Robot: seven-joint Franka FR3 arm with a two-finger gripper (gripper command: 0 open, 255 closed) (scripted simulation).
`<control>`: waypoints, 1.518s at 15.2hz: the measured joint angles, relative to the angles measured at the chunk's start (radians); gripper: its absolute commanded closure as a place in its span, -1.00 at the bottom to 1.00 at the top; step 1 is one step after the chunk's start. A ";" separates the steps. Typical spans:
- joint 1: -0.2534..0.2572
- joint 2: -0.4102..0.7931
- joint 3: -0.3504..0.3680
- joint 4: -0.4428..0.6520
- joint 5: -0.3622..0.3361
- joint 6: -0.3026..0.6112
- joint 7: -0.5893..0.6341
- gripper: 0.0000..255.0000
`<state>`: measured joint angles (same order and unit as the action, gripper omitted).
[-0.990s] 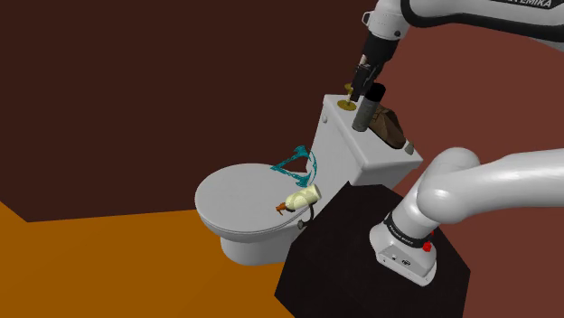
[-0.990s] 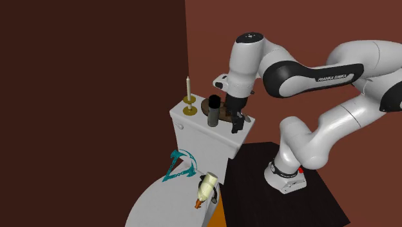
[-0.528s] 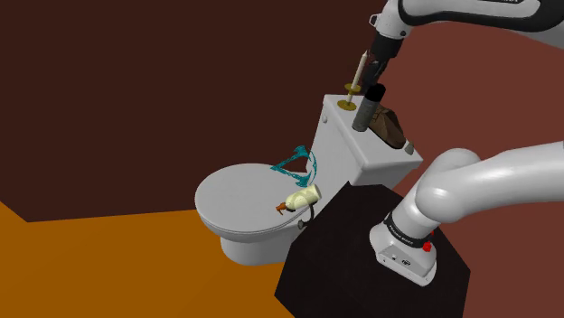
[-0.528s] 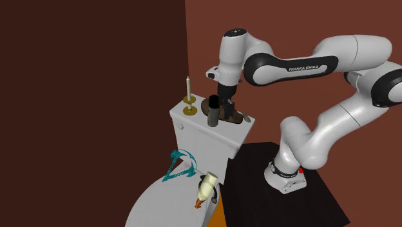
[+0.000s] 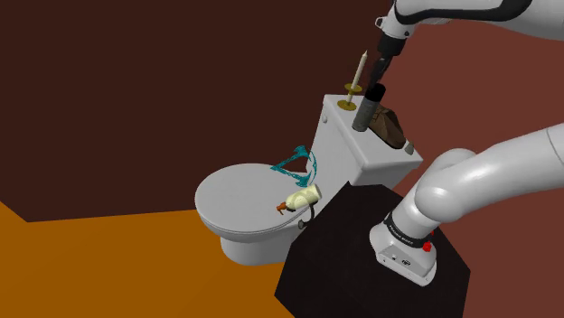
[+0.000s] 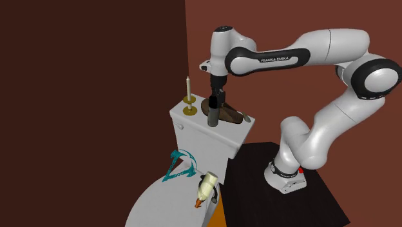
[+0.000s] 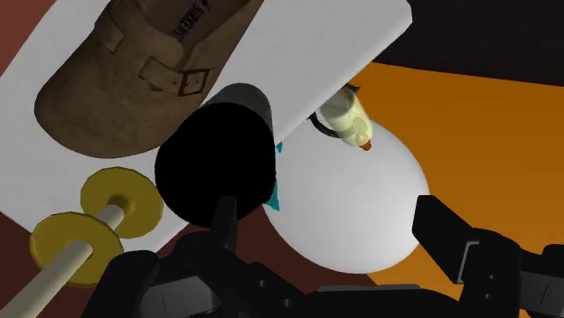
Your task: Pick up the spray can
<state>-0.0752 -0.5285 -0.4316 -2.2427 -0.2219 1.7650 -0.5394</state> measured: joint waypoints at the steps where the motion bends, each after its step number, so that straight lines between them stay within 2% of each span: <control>1: 0.002 0.039 -0.030 0.030 0.002 0.012 -0.034 -1.00; 3: 0.002 0.091 -0.079 0.066 0.005 0.031 -0.095 -1.00; 5: 0.004 0.118 -0.099 0.081 0.010 0.043 -0.121 -1.00; 12: 0.001 0.136 -0.121 0.014 0.006 0.127 -0.130 -1.00; 13: 0.002 0.137 -0.121 0.010 0.006 0.133 -0.130 1.00; 23: 0.002 0.138 -0.122 0.007 0.006 0.140 -0.129 1.00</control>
<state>-0.0736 -0.3908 -0.5533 -2.2360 -0.2162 1.9045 -0.6688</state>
